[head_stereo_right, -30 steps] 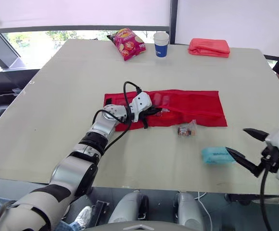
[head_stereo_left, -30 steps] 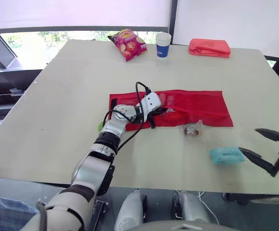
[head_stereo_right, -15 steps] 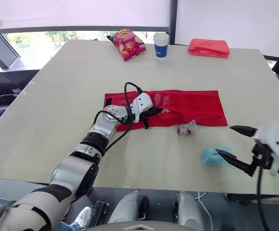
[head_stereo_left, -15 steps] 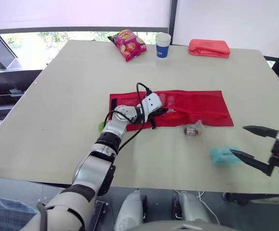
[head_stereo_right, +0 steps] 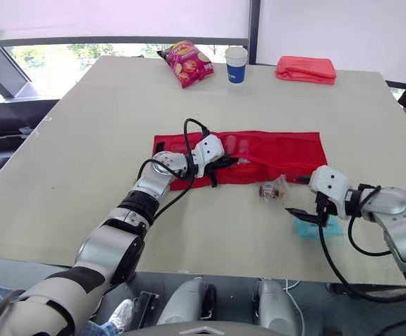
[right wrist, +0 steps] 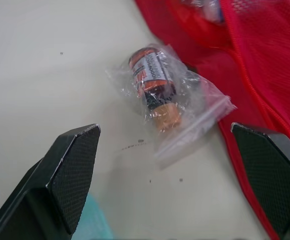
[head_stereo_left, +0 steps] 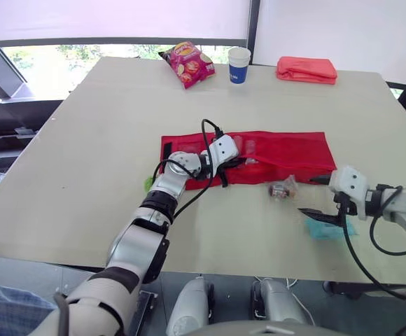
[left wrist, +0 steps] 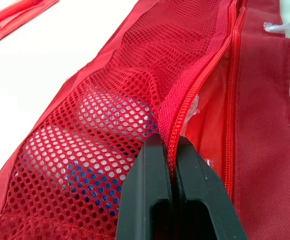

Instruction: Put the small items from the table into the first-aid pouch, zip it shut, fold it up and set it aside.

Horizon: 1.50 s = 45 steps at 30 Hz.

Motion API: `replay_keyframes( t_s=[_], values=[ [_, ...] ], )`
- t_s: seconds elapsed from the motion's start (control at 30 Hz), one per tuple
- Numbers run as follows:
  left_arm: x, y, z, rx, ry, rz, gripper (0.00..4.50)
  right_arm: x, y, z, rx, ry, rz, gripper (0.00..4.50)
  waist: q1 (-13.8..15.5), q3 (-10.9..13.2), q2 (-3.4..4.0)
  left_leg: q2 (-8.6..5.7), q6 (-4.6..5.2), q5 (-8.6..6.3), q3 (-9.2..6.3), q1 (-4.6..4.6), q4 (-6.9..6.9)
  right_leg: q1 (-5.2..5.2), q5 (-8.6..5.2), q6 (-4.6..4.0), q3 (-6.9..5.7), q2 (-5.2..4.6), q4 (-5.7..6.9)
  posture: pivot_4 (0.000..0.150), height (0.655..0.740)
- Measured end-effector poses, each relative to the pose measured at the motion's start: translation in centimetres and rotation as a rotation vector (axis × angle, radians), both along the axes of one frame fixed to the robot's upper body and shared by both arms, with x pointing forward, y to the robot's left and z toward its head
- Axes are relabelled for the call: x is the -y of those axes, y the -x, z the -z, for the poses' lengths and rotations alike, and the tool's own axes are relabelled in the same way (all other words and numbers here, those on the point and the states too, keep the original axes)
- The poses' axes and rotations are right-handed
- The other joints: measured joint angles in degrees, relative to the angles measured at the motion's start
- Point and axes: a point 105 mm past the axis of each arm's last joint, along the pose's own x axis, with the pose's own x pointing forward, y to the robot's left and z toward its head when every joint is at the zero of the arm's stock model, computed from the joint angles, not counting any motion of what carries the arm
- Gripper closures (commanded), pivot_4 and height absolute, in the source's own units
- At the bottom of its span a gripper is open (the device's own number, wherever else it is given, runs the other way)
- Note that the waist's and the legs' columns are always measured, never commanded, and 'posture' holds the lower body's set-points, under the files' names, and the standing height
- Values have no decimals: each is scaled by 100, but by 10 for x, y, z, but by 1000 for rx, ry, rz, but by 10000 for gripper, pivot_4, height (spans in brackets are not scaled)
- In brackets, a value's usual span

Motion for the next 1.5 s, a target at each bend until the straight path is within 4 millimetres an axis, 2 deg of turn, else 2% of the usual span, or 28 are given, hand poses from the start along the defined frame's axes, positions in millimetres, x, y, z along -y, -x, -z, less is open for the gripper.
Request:
replay_keyframes(
  t_s=[0.3,0.37,0.43,0.53,0.6,0.63,0.83,1.03,1.1,1.17,1.27,1.5],
  values=[
    [1,0,0,5,-8,0,45000,-18,-17,15,-27,37,-139,281,-3,-1,1,-1,0,0,3,1,4,1,3,-3,1,-1,5,1500,7400],
    [1,0,1,5,-9,0,45000,-19,-20,17,-31,41,-151,5494,-2,-1,1,0,-1,1,3,1,5,1,12,-16,1,-1,6,1500,7400],
    [2,0,1,6,-9,0,45000,-20,-22,18,-34,37,-153,12824,0,-1,1,0,-1,1,3,1,5,1,12,-17,1,-1,7,1500,7400],
    [1,0,0,6,-9,-1,45000,-19,-22,18,-28,40,-157,30724,-3,-1,2,0,-1,1,4,1,5,1,12,-18,1,-2,8,1500,7400],
    [1,0,1,6,-10,-2,45000,-19,-22,19,-25,46,-160,38706,-2,-1,2,0,-2,1,3,1,5,1,12,-17,1,-2,8,1500,7400],
    [2,0,1,7,-9,-2,45000,-19,-21,19,-22,51,-162,41275,-2,-1,2,0,-2,1,4,2,5,1,12,-17,1,-2,8,1500,7400],
    [3,0,1,6,-6,1,45000,-16,-11,20,-17,45,-140,41214,7,-1,2,0,-2,1,3,0,6,1,13,-19,0,-4,9,1500,7400],
    [5,1,1,4,-4,5,45000,-27,2,-11,-34,-92,9,41214,0,-1,2,3,-2,1,1,1,6,0,13,-21,0,-7,13,1500,7400],
    [5,1,1,2,-4,7,45000,-38,6,-17,-65,-129,106,41214,0,-2,2,5,-2,1,-1,1,5,-1,12,-23,-2,-9,14,1500,7400],
    [9,3,1,-1,2,21,45000,-49,12,-13,-121,-136,181,41214,1,-2,2,4,-1,0,-1,0,5,-2,11,-27,-2,-12,14,1500,7400],
    [10,5,2,-3,8,25,45000,-54,13,-7,-170,-111,261,41214,4,-2,2,1,0,0,-2,-5,5,-3,6,-35,-5,-16,11,1500,7400],
    [17,8,0,-8,16,46,45000,-61,-11,5,-208,-109,548,41214,5,-2,3,-2,0,0,-2,-14,5,-11,14,-24,-6,-16,13,1500,7400]
  ],
)
